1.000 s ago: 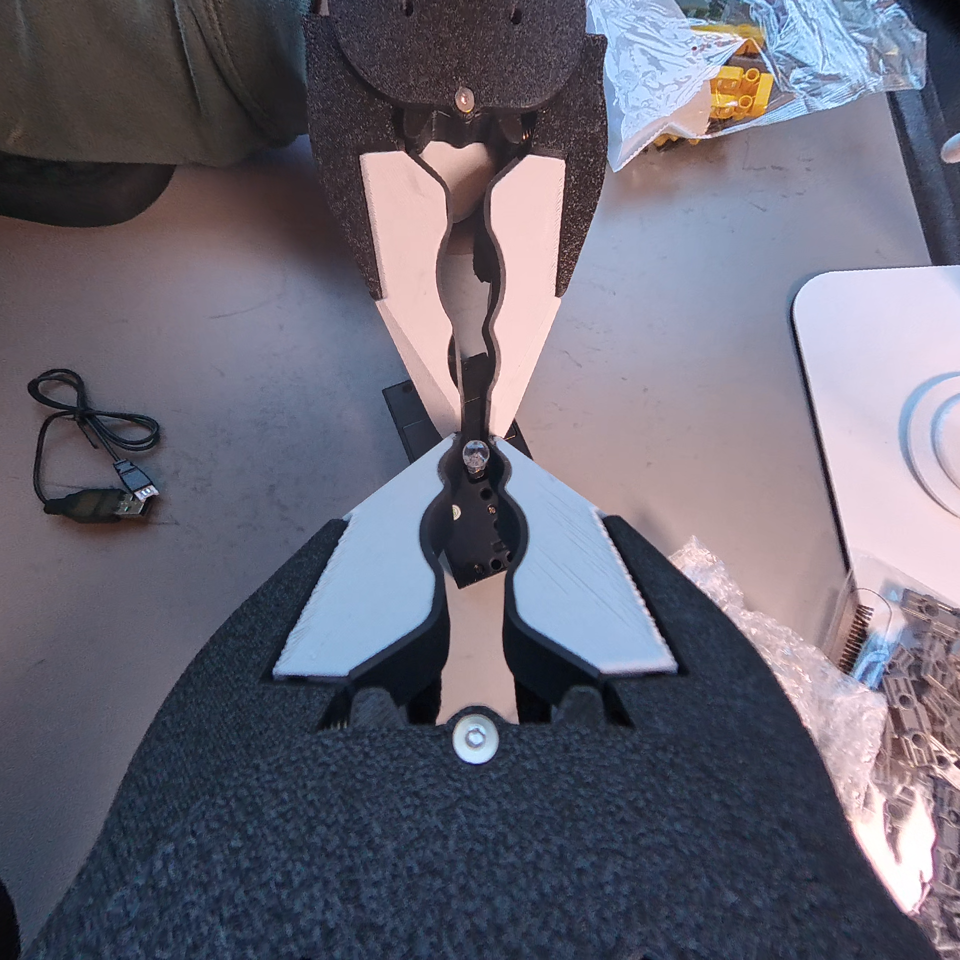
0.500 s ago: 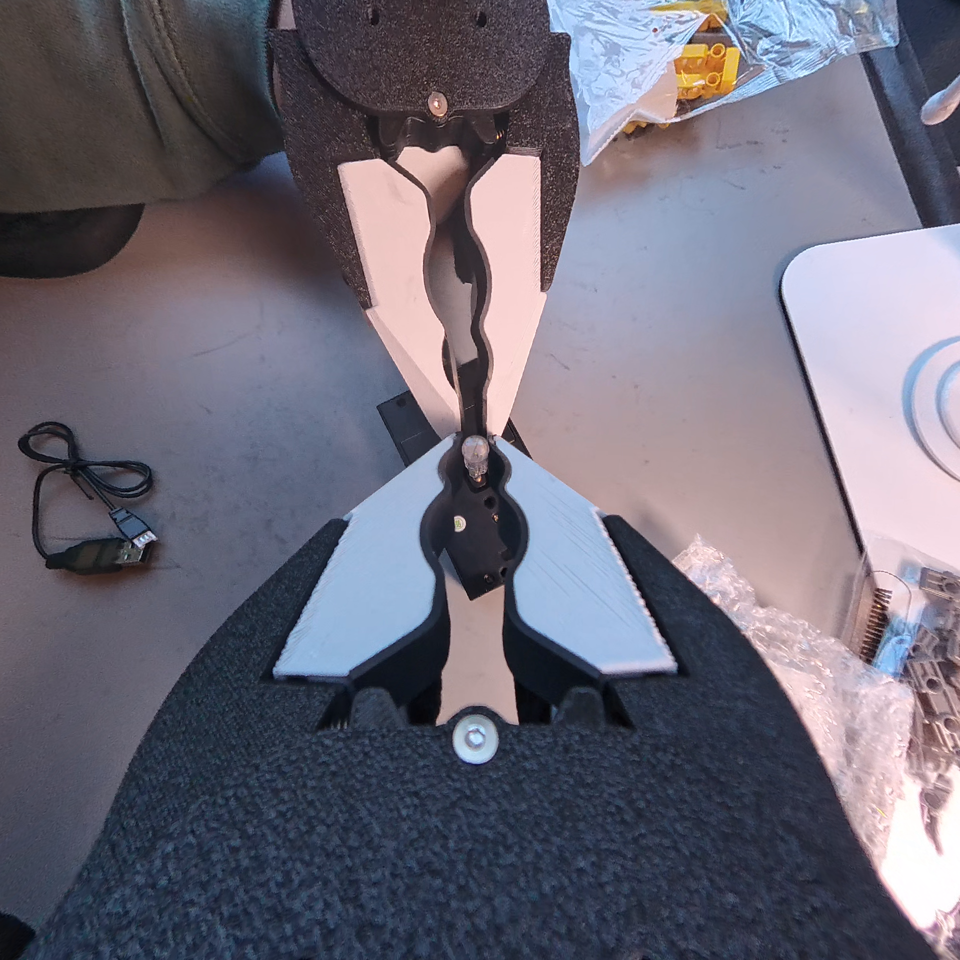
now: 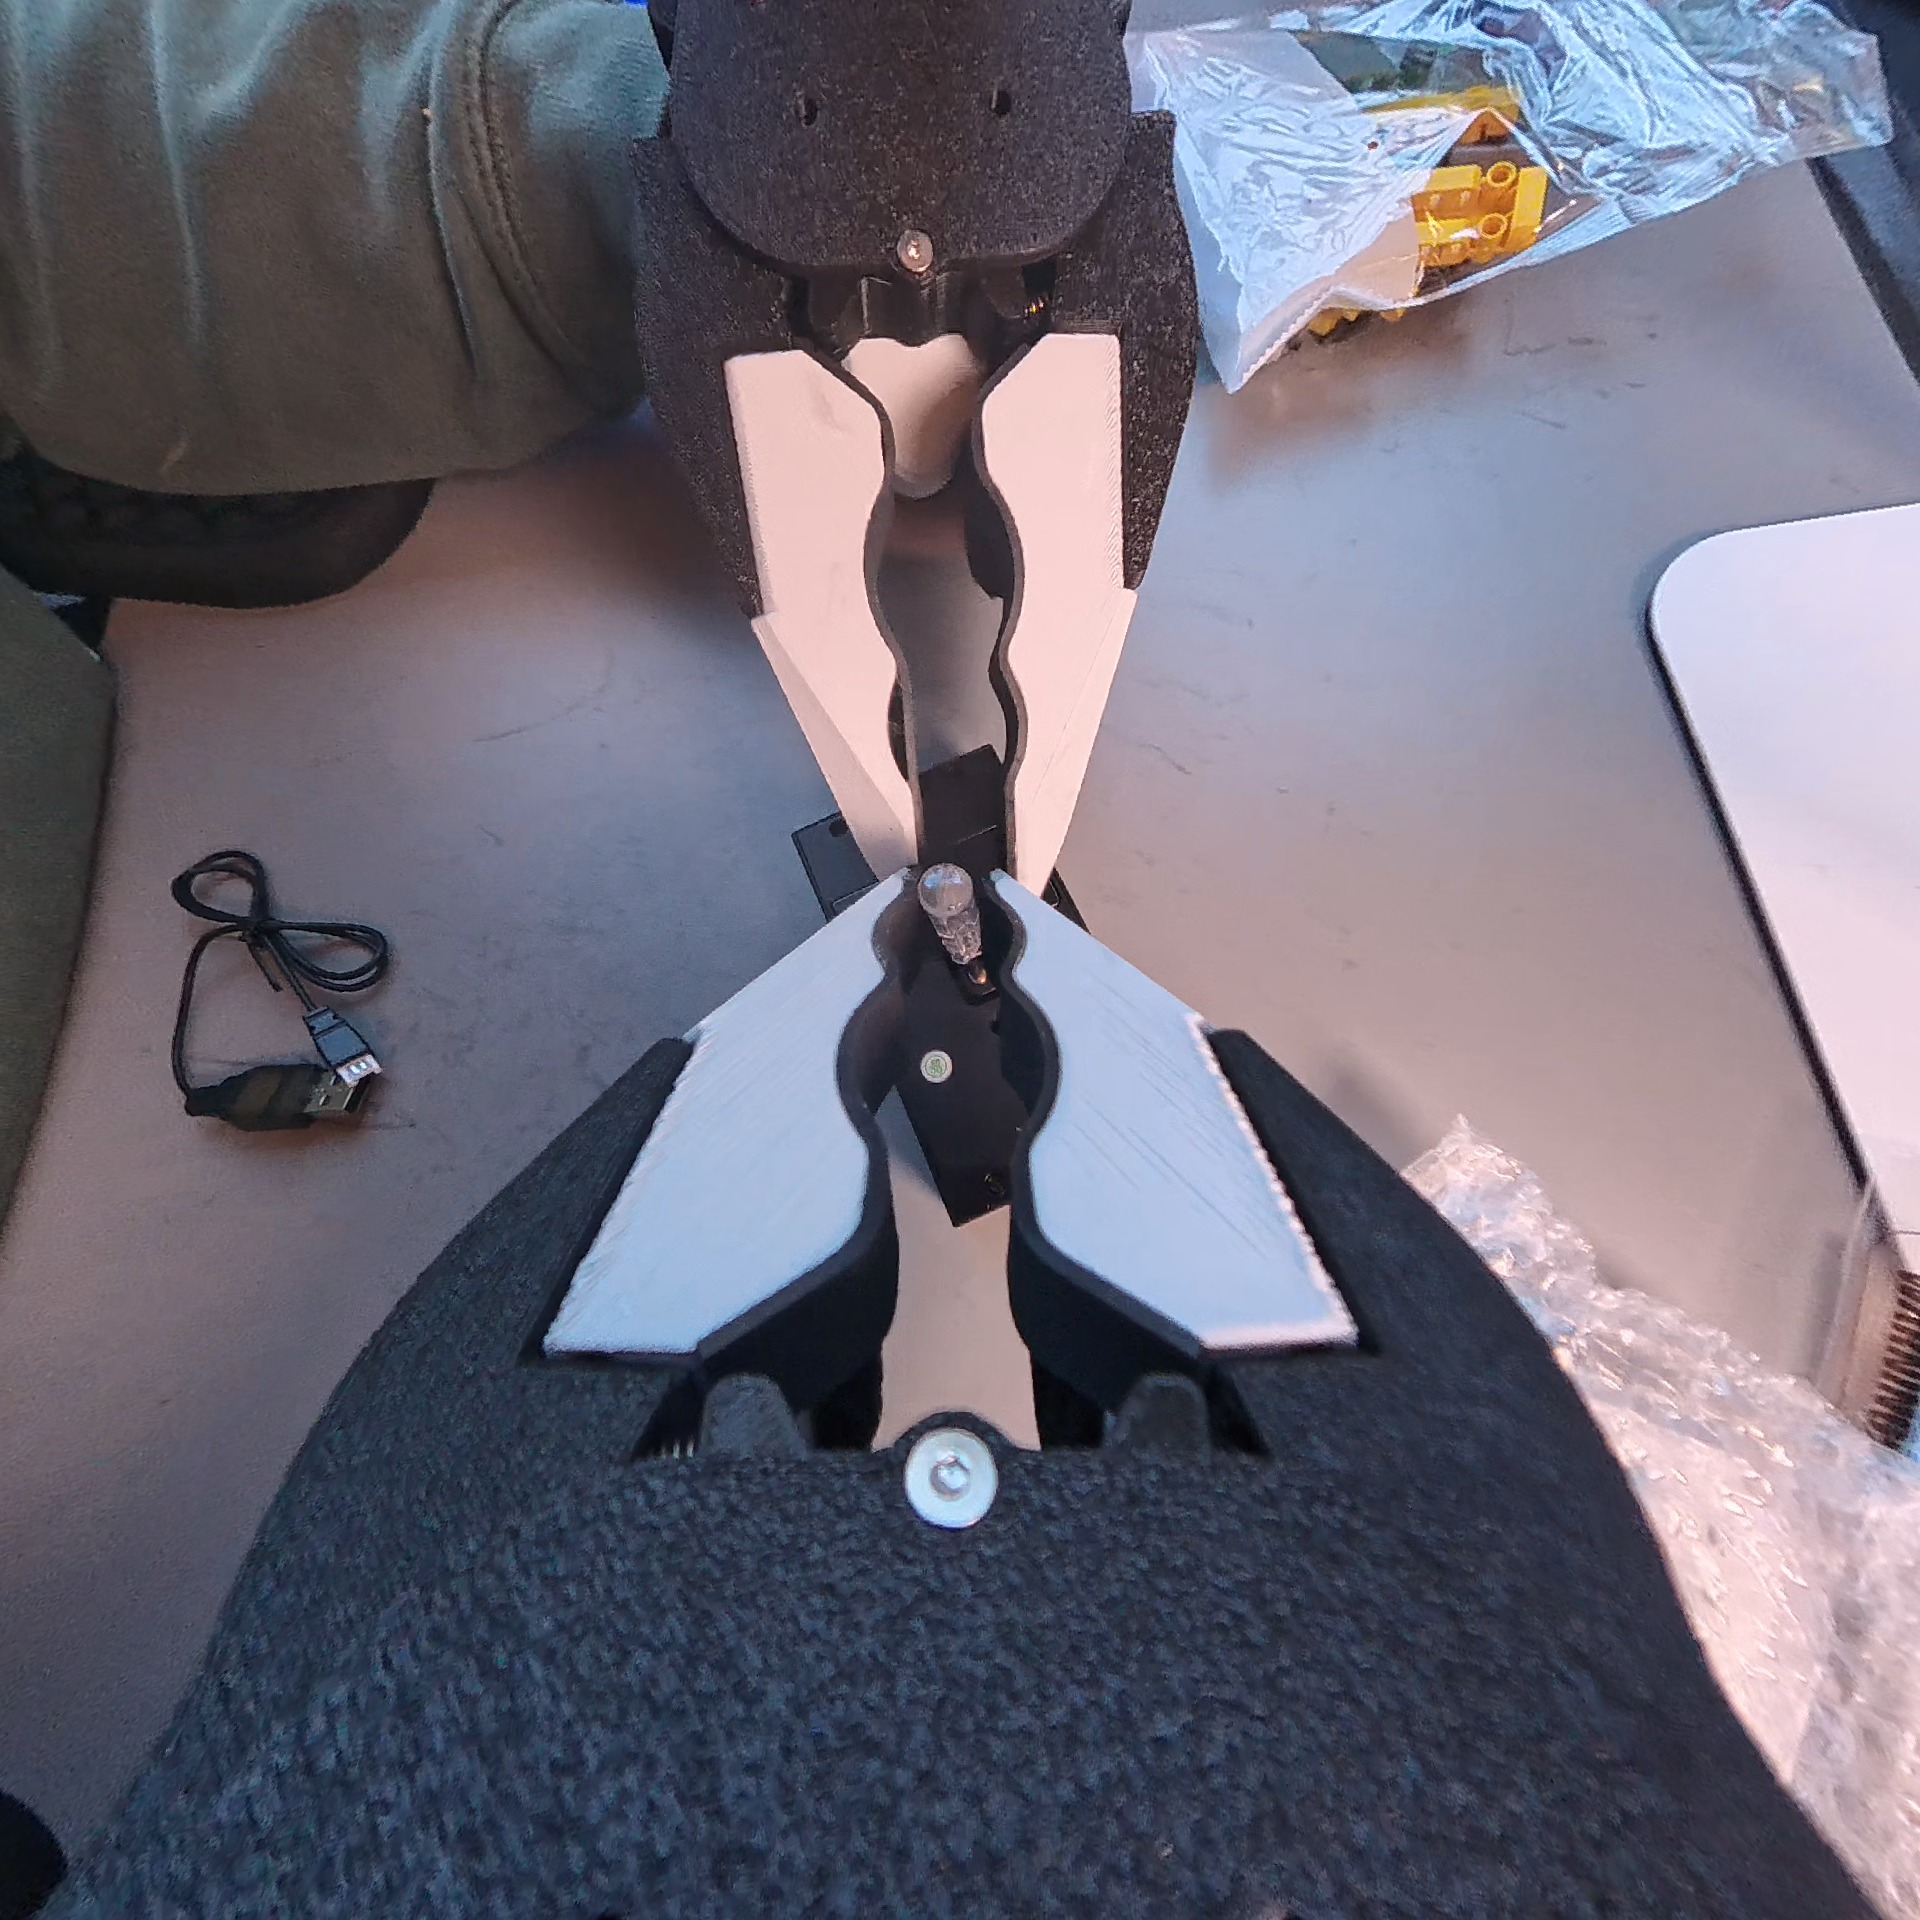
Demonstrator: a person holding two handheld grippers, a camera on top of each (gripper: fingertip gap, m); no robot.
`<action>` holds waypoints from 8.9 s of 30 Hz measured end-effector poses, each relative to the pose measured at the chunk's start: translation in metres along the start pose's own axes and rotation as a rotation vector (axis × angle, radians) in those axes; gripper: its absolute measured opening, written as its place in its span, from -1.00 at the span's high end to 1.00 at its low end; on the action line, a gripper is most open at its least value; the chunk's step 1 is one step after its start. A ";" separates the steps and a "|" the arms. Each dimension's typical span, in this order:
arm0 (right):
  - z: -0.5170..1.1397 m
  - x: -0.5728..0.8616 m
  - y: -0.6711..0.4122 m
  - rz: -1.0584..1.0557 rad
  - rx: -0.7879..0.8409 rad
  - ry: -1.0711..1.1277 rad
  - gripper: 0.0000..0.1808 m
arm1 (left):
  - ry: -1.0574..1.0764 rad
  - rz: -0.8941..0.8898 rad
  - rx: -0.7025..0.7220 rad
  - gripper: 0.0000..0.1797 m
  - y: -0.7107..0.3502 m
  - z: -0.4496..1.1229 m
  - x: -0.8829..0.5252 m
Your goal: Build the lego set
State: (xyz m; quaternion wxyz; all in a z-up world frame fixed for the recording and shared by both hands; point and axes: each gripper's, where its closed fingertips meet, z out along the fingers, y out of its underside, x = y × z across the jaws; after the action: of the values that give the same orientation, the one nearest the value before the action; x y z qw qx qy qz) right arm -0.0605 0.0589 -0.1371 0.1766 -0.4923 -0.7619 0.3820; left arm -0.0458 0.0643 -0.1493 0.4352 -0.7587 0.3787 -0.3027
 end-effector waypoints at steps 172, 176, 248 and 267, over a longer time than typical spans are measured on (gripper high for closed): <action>-0.007 -0.027 -0.005 -0.535 -0.420 -0.255 0.92 | -0.217 -0.011 0.040 0.91 -0.001 0.002 0.023; -0.006 -0.016 -0.007 -0.262 -0.437 -0.062 0.81 | -0.245 -0.048 0.043 0.91 -0.001 0.000 0.017; -0.005 -0.035 0.078 -0.504 -0.591 -0.090 0.36 | -0.092 -0.015 -0.036 0.92 0.002 0.020 0.060; -0.036 -0.071 0.028 0.211 -0.434 0.085 0.82 | -0.134 0.019 -0.041 0.92 -0.006 0.041 0.077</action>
State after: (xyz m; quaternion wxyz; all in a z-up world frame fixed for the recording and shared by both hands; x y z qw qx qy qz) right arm 0.0124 0.0169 -0.1269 0.0578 -0.6110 -0.7625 0.2048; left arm 0.0287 0.0192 -0.1520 0.4470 -0.7823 0.3618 -0.2393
